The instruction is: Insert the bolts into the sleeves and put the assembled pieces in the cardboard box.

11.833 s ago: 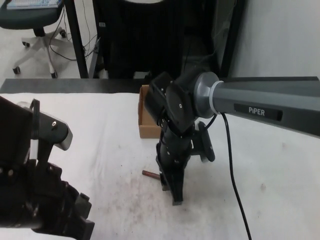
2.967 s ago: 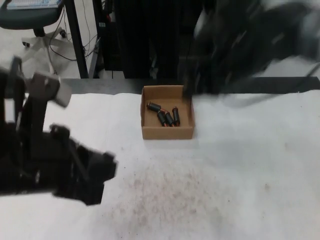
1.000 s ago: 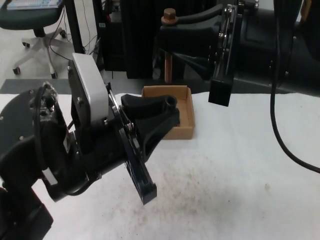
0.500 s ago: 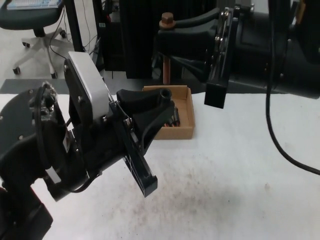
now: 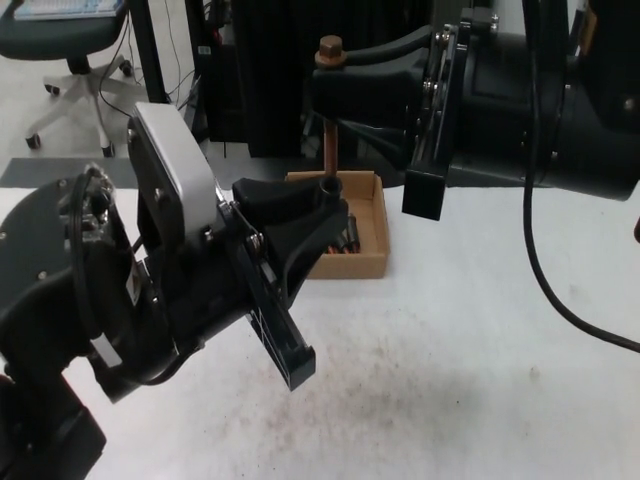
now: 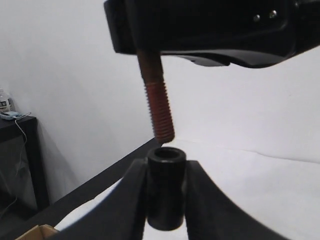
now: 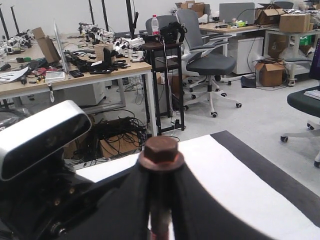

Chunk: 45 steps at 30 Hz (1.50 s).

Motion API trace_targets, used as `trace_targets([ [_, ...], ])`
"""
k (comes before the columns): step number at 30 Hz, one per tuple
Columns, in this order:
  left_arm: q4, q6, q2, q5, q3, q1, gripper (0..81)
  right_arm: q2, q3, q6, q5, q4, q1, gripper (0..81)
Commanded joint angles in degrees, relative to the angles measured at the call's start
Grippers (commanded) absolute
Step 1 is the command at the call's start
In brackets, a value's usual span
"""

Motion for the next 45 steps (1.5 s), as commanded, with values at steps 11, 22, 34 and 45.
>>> trace_targets([
  [11, -2.75, -0.88, 0.05, -0.63, -0.21, -0.22, 0.3, -0.13, -0.13, -0.25, 0.03, -0.57, 0.05, 0.8],
  [22, -7.85, -5.11, 0.05, -3.18, -0.21, 0.04, 0.3, -0.13, 0.17, -2.22, 0.15, 0.64, 0.05, 0.8],
  [34, -9.07, -5.12, 0.05, -6.7, -0.21, 0.12, 0.3, -0.13, 0.17, -2.22, 1.21, 0.61, 0.05, 0.8],
  [45, -9.07, -5.12, 0.05, -6.8, -0.21, 1.48, 0.3, -0.13, 0.17, -0.88, 1.36, 0.61, 0.05, 45.3],
])
